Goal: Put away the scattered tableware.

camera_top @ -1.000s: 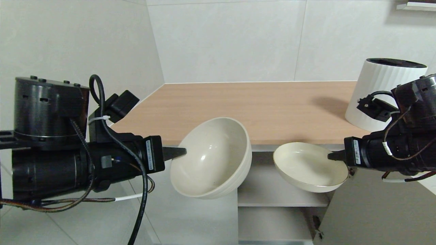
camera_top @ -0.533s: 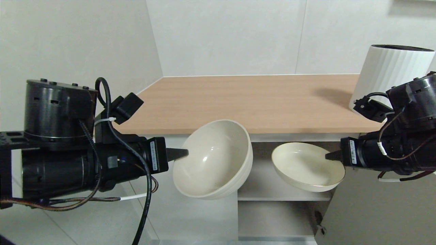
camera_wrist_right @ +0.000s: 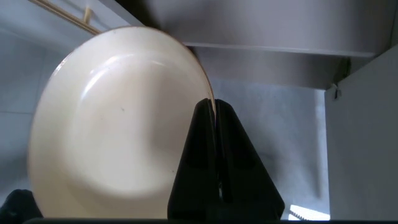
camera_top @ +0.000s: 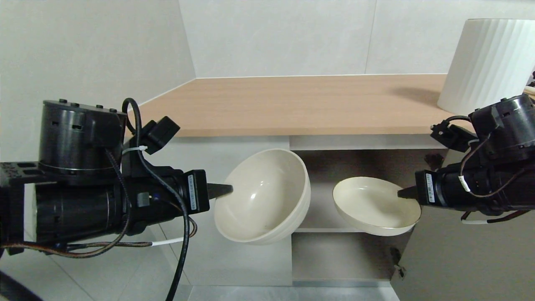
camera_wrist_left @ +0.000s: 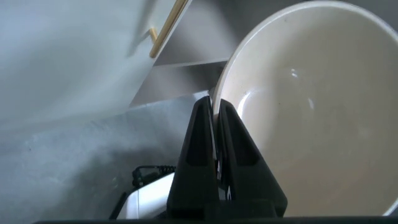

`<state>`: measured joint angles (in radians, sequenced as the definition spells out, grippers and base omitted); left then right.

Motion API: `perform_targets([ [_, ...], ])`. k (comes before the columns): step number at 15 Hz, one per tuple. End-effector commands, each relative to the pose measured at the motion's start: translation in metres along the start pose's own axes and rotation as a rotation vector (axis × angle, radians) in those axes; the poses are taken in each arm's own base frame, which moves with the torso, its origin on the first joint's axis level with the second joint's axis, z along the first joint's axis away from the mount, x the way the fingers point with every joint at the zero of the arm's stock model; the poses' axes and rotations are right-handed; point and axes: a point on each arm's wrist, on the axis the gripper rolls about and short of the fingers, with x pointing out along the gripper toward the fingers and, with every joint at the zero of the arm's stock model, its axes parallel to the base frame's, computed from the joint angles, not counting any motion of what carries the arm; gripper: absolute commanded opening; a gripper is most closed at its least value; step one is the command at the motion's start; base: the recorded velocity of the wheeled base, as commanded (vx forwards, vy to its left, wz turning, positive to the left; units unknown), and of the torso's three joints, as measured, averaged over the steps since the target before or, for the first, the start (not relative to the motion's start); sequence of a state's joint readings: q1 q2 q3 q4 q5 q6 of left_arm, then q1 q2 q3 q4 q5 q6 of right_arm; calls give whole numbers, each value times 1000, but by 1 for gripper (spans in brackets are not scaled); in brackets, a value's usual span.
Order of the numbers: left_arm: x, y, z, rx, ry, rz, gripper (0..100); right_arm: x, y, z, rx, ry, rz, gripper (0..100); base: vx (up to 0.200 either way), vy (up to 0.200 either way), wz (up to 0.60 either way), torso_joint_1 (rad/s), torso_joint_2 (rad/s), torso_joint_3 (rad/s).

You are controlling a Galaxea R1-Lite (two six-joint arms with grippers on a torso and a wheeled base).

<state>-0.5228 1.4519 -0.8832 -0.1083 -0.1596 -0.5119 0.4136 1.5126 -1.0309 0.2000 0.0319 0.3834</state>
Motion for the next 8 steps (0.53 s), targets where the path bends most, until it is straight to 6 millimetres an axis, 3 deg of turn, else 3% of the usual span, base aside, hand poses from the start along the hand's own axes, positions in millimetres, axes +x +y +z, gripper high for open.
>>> perform_targets([
  [1,2,0,0,-1,4,2,0,3,0,0,0,8,-3,0,0,0,0,-32,149,119],
  [8,3,1,-1,8,9,2,0,11,-2,-5,-35,35,-11,0,0,0,0,-4,19,12],
])
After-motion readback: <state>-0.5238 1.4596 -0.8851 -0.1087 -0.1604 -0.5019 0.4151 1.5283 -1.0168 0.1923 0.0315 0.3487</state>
